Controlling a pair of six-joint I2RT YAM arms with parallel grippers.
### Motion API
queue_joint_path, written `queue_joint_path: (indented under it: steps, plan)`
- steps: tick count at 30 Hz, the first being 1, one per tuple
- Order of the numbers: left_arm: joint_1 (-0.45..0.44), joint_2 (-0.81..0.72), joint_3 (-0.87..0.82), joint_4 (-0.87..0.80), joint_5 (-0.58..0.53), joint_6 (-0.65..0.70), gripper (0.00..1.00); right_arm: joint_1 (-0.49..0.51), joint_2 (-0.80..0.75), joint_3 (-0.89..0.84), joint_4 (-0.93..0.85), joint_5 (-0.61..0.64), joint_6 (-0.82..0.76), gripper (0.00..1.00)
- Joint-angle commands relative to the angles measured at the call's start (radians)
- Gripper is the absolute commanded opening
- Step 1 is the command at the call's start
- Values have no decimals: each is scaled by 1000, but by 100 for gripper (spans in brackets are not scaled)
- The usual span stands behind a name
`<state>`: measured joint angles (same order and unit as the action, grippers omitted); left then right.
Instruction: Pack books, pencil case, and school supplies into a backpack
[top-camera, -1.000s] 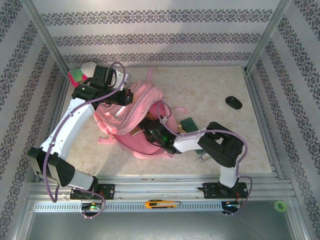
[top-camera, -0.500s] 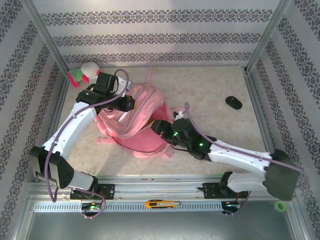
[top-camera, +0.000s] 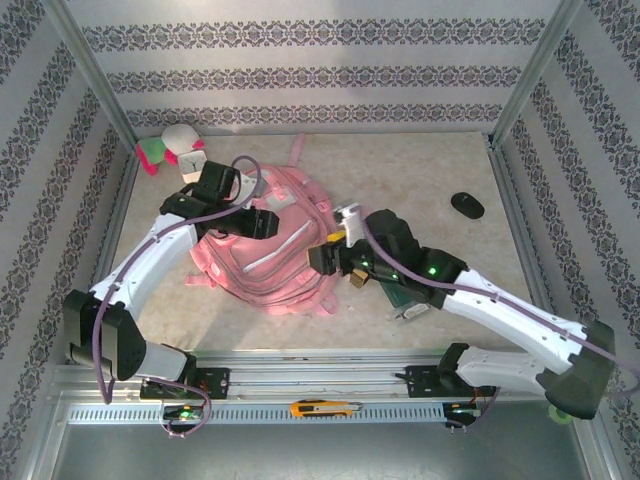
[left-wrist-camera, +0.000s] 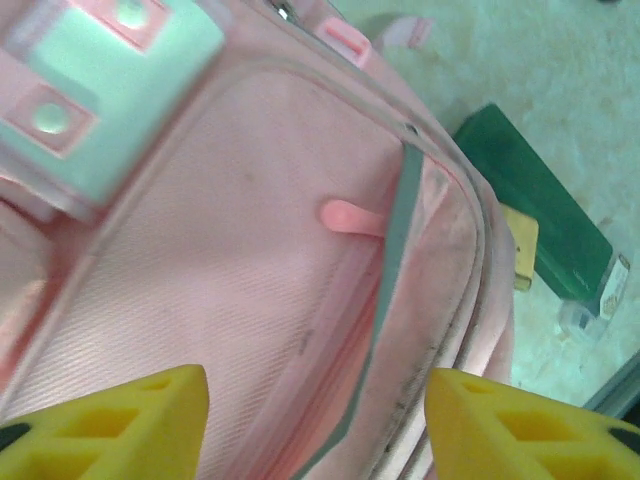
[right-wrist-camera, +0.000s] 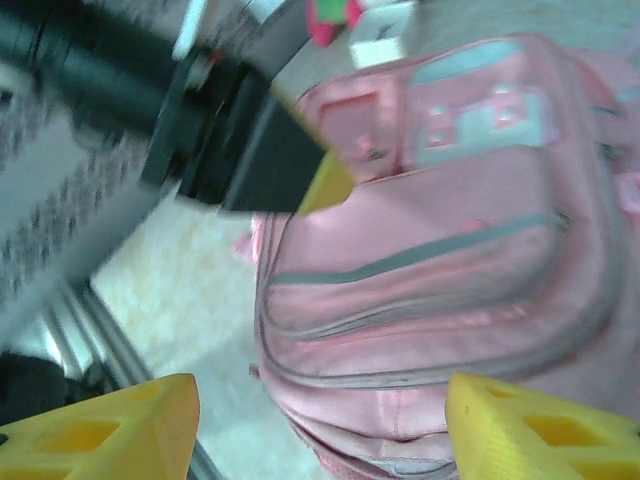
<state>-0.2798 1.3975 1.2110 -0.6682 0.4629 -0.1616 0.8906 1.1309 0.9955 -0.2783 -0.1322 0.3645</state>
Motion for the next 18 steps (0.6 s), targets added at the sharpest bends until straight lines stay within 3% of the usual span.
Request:
queue_joint_path:
  steps: [1, 5, 10, 18]
  plan:
    - [73, -81, -24, 51, -10, -98, 63, 53, 110, 77, -168, -125, -374, 67]
    - [185, -164, -77, 64, 11, -156, 63, 163, 257, 169, -303, -58, -689, 85]
    - [301, -241, -167, 97, 86, -206, 63, 251, 425, 203, -282, 95, -934, 87]
    - [336, -287, -239, 116, 114, -215, 63, 250, 569, 128, -3, 274, -1128, 91]
